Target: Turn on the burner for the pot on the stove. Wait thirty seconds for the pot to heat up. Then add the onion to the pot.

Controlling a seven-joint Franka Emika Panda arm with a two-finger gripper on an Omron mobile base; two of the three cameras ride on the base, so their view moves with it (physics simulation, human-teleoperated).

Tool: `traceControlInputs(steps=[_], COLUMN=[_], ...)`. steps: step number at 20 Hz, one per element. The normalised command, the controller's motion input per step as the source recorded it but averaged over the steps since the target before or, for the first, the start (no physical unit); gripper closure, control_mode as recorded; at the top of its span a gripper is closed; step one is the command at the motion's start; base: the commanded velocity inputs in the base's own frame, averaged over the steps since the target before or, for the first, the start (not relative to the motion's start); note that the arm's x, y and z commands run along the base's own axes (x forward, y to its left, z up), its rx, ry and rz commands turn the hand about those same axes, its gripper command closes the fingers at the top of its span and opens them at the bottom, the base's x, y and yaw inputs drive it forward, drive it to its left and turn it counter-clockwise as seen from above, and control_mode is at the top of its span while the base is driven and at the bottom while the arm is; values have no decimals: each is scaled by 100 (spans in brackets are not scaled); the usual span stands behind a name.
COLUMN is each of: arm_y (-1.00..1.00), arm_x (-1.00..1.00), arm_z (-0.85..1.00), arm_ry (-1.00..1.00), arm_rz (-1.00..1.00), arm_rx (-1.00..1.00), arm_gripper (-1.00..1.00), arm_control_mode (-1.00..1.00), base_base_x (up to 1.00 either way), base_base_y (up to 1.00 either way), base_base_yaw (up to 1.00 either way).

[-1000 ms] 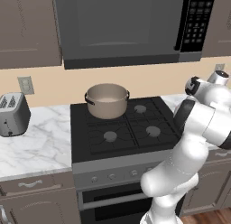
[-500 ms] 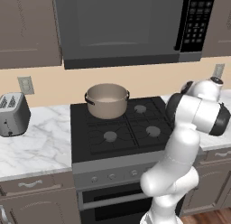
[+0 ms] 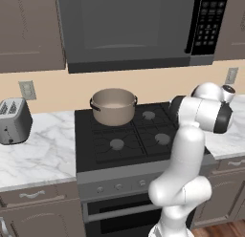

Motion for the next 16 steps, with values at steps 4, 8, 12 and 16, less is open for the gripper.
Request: traceControlInputs(steps=[4,8,12,16], arm_y=[-12,-9,-7,0], arm_x=[21,25,20,17], arm_z=[-14,-12,-12,-9], arm_ry=[0,0,0,0], arm_rz=[0,0,0,0], arm_rx=[0,0,0,0], arm_gripper=[-100,-100,-100,-100], arm_control_mode=[-100,-100,-100,-100], base_base_x=[0,0,0,0], base_base_y=[0,0,0,0], base_base_yaw=[0,0,0,0])
